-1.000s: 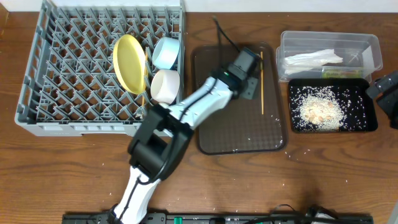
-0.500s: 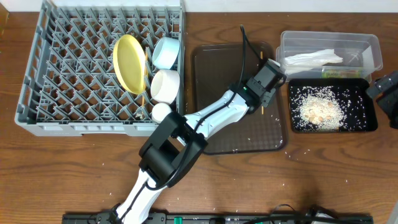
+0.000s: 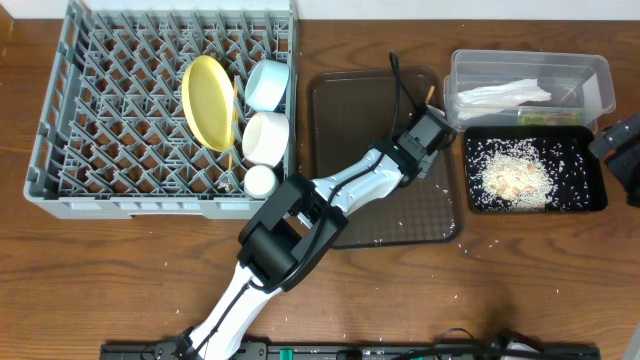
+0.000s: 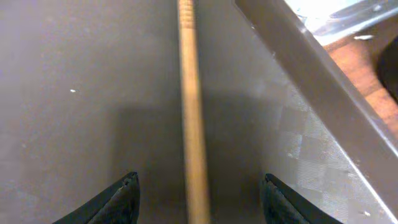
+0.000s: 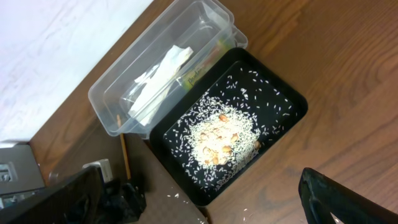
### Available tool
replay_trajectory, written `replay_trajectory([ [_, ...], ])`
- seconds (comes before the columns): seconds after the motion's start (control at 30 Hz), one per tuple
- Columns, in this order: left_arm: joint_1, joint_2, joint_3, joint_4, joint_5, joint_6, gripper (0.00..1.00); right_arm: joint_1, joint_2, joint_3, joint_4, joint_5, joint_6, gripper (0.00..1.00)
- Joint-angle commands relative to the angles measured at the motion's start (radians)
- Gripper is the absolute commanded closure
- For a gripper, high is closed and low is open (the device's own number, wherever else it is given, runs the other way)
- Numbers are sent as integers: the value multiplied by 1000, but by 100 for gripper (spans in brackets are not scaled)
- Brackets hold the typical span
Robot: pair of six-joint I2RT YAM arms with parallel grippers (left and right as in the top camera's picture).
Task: Sort waste into correct bins and load items into the dishwasher
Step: 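Grasp the second chopstick with the left gripper and lift it, then insert the second chopstick into the rack and open the left gripper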
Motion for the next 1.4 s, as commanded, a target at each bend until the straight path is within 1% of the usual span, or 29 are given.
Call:
replay_trajectory([
  [0.0,4,58,6,-19,-79,26,38,-10,-1,3,-1,-2,11,1],
  [0.07,6,62,1,-23,-78,26,43,-10,-1,3,-1,-1,11,1],
  [0.1,6,62,-1,-24,-78,26,48,-10,-1,3,-1,-2,11,1],
  [0.13,6,62,-1,-24,-78,26,59,-10,-1,3,-1,-2,11,1],
  [0.17,6,62,-1,-27,-77,26,74,-10,-1,3,-1,-1,11,1],
  [0.23,5,62,-1,-36,-77,25,88,-10,-1,3,-1,-2,11,1],
  [0.27,5,62,-1,-43,-76,25,92,-10,-1,3,-1,-1,11,1],
  [0.53,8,35,3,-119,-70,25,92,-10,-1,3,-1,-1,11,1],
  [0.63,23,-47,23,-200,-69,25,92,-10,-1,3,-1,-2,11,1],
  [0.9,114,-390,28,-484,-69,26,92,-10,-1,3,-1,-2,11,1],
  [1.03,202,-531,28,-603,-70,31,92,-10,-1,3,-1,-1,11,1],
  [1.1,259,-562,28,-646,-71,65,92,-10,-1,3,-1,-2,11,1],
  [1.23,394,-555,21,-691,-71,126,92,-10,-1,3,-1,-1,11,1],
  [1.37,531,-508,-10,-673,-70,131,92,-10,-1,3,-1,-1,11,1],
])
